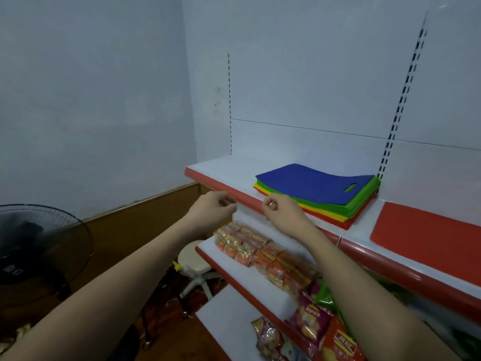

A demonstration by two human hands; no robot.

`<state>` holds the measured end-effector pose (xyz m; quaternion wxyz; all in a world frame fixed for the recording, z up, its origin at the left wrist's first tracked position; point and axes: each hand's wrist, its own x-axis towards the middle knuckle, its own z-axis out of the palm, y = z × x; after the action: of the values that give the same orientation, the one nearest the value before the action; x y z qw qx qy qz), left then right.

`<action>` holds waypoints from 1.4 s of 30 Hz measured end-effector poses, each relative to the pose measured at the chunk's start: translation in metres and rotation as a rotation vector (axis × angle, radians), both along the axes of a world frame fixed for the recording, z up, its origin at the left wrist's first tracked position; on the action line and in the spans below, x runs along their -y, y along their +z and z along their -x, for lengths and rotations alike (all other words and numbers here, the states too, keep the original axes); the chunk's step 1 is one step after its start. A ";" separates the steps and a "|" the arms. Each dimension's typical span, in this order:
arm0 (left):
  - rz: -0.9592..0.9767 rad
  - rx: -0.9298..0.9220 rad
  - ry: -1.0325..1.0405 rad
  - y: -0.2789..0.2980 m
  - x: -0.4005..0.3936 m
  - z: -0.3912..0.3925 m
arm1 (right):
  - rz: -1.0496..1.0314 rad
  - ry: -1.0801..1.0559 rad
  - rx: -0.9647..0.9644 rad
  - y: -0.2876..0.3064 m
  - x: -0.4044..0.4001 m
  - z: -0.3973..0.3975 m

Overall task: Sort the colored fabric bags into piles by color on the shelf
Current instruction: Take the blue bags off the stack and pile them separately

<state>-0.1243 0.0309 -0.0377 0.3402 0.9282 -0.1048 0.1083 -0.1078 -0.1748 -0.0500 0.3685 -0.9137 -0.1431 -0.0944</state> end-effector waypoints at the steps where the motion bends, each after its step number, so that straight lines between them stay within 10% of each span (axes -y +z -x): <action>1: 0.026 -0.008 -0.034 0.001 0.000 -0.013 | -0.033 -0.037 0.010 -0.001 0.003 -0.007; 14: 0.139 0.108 -0.137 -0.009 0.046 -0.201 | -0.072 -0.797 0.532 0.004 0.099 -0.080; 20: 0.133 0.047 -0.137 -0.034 0.077 -0.258 | -0.111 -1.041 0.239 -0.032 0.129 -0.083; 42: 0.094 -0.058 -0.274 -0.061 0.087 -0.294 | -0.273 -1.272 0.212 -0.031 0.130 -0.073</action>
<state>0.1694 -0.0564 -0.0988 0.3977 0.8910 -0.2155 0.0385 -0.0353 -0.3052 -0.0806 0.3371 -0.7508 0.4026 -0.4007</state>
